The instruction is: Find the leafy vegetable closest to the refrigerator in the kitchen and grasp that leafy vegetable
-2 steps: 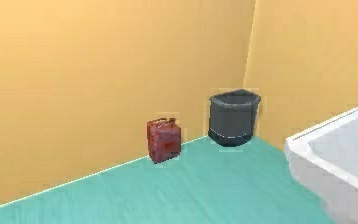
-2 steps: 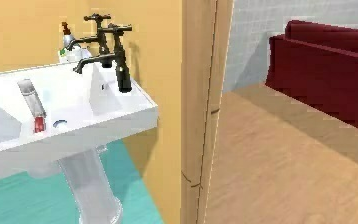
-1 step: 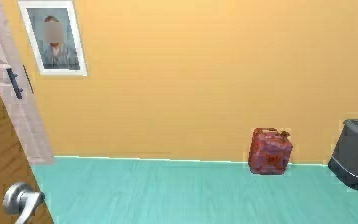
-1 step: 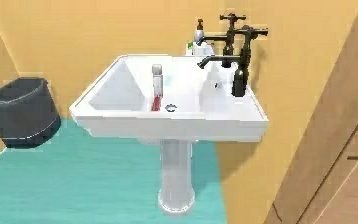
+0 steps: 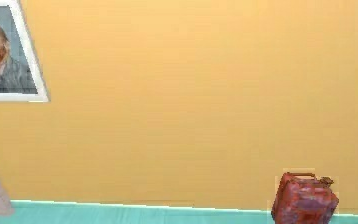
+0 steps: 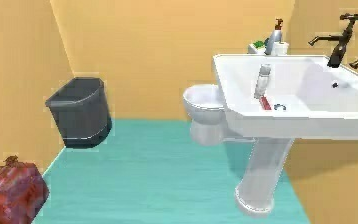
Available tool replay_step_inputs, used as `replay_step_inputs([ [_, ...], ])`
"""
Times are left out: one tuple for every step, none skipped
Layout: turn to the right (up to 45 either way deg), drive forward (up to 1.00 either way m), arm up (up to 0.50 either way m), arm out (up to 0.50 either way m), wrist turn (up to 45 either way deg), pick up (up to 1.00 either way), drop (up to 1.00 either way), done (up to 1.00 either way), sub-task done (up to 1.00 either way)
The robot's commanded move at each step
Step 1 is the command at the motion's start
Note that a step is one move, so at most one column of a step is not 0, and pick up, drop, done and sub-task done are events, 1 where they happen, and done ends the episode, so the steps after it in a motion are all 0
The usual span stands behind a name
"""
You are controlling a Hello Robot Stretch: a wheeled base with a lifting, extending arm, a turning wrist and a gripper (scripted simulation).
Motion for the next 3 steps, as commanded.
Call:
replay_step_inputs([
  [-42.0, 0.0, 0.0, 0.0, 0.0, 0.0, 0.0, 0.0, 0.0],
  [0.0, 0.4, 0.0, 0.0, 0.0, 0.0, 0.0, 0.0, 0.0],
  [-39.0, 0.0, 0.0, 0.0, 0.0, 0.0, 0.0, 0.0, 0.0],
])
